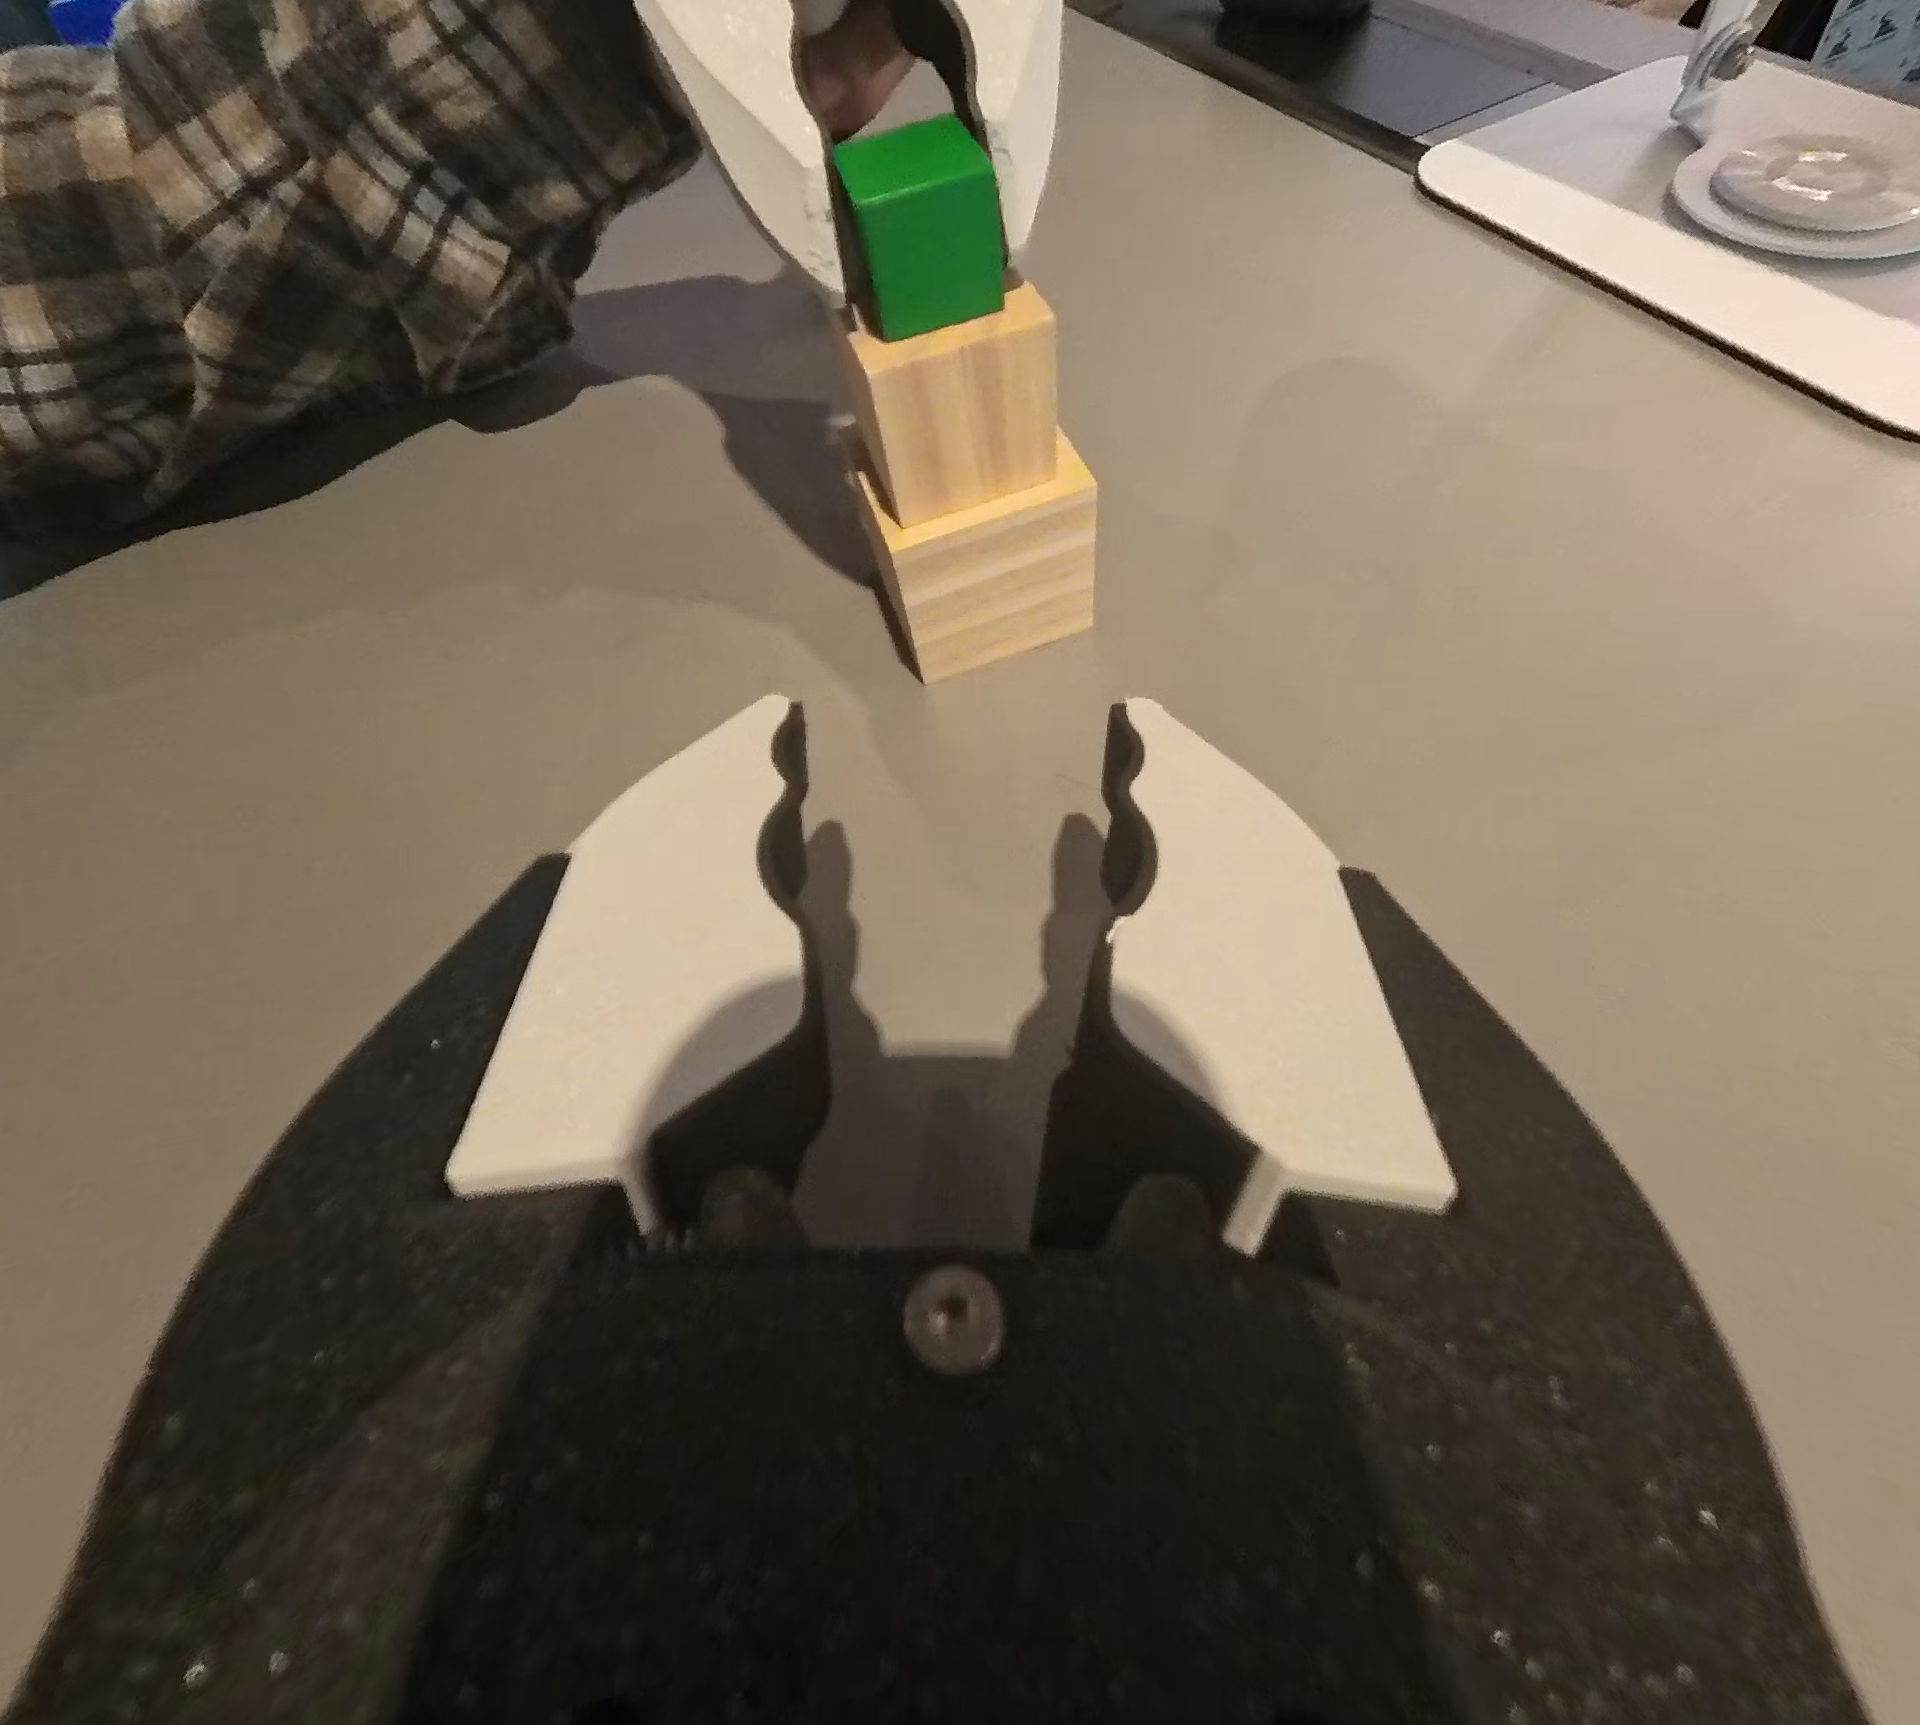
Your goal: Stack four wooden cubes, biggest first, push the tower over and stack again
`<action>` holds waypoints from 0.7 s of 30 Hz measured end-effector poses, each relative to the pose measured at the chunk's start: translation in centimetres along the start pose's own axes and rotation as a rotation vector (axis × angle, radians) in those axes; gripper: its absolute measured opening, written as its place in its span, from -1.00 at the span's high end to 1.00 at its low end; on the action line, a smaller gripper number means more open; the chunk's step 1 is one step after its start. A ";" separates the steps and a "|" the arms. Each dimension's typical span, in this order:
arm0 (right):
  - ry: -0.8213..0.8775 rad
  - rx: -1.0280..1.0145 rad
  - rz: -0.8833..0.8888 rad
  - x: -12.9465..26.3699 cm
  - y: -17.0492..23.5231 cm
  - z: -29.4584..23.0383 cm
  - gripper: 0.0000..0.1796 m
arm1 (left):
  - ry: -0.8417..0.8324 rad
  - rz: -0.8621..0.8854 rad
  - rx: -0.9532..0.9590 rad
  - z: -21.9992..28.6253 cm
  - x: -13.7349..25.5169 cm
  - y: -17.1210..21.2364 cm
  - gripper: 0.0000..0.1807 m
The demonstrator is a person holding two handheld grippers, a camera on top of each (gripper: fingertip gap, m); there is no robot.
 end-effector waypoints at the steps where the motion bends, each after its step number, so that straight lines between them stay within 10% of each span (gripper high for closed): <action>1: 0.000 0.000 -0.001 0.0 0.0 0.0 0.39 | -0.003 0.001 -0.001 0.0 0.0 0.0 0.69; 21: -0.004 -0.003 -0.010 -0.2 0.1 0.0 0.38 | 0.001 0.008 0.018 -0.1 -0.2 0.0 0.69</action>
Point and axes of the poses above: each gripper's, where its closed fingertips meet, x back along the fingers, y out of its underside, z = x × y across the jaws, the point moved 7 cm from there along x, back along the fingers, and after that the axes turned 10 degrees about -y, right-handed, at the moved point
